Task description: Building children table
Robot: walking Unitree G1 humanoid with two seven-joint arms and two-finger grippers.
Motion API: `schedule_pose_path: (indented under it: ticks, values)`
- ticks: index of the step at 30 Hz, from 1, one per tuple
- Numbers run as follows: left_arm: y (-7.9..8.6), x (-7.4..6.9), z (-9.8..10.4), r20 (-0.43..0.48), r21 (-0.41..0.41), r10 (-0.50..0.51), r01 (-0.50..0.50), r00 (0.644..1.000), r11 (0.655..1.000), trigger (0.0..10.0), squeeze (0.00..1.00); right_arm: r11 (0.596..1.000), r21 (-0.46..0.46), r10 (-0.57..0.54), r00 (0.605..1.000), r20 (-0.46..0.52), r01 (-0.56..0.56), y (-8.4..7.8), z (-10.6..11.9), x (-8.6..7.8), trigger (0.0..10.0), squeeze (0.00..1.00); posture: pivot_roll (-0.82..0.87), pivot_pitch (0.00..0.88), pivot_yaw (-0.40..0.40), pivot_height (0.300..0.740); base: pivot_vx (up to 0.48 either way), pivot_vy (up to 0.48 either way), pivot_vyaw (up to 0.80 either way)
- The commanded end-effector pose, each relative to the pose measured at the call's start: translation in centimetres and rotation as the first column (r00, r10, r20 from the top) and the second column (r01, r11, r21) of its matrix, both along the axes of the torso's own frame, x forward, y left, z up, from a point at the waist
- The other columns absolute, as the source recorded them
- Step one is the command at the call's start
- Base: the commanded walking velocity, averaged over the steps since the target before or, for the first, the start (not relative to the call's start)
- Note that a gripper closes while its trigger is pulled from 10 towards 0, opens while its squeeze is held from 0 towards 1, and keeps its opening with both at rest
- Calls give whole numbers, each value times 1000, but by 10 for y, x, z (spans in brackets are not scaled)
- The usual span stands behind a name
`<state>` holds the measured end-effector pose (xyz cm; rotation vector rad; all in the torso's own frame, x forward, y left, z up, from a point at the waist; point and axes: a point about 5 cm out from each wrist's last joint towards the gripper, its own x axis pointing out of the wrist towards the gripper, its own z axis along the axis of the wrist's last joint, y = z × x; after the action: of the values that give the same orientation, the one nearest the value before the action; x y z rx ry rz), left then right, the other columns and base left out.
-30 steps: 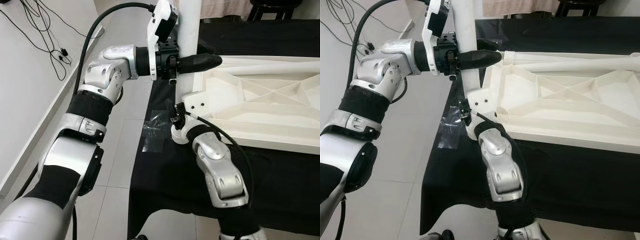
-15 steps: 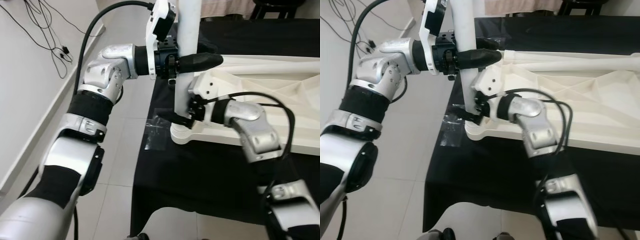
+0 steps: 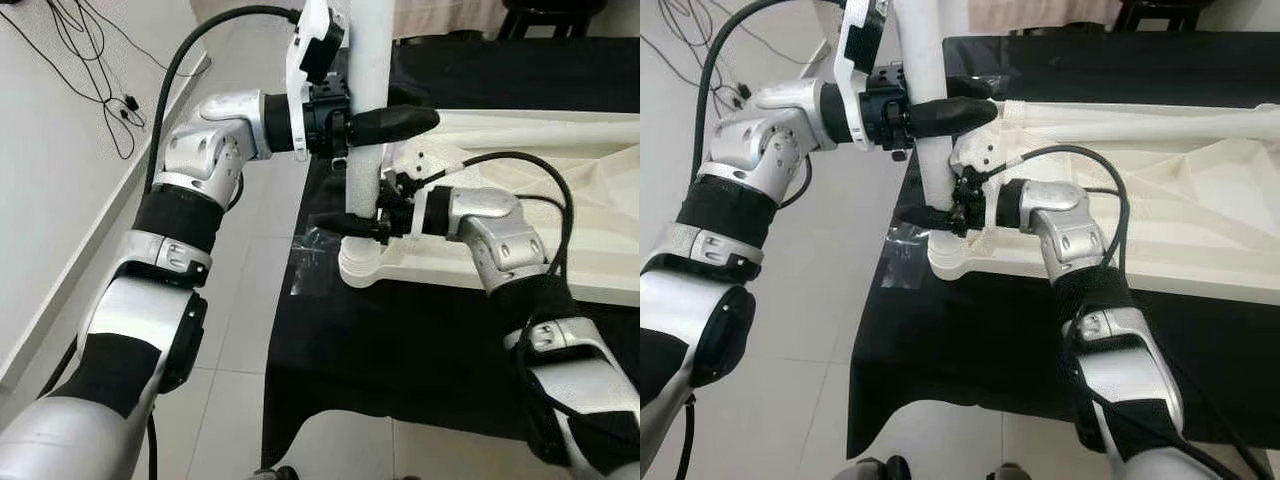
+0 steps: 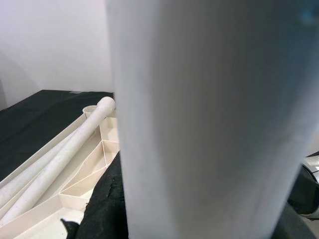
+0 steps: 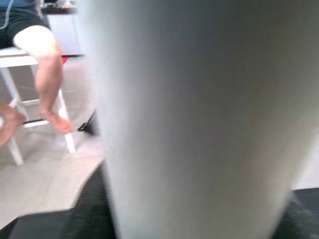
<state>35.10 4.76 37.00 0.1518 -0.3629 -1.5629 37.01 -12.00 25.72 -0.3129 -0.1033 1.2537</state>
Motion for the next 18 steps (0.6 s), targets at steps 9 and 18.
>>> schedule_pose_path:
  ticks: [9,18]
  values:
    - [-20,-12,1,53,40,-103,101,993,994,10000,1000,998,-7,-61,998,-20,61,-2,-18,2,0,0,-93,177,94,740,0,0,0]
    - [10,-6,10,23,-36,22,-21,999,999,10000,0,810,-71,-585,793,-168,582,7,-76,-25,0,0,-113,194,70,740,0,0,0]
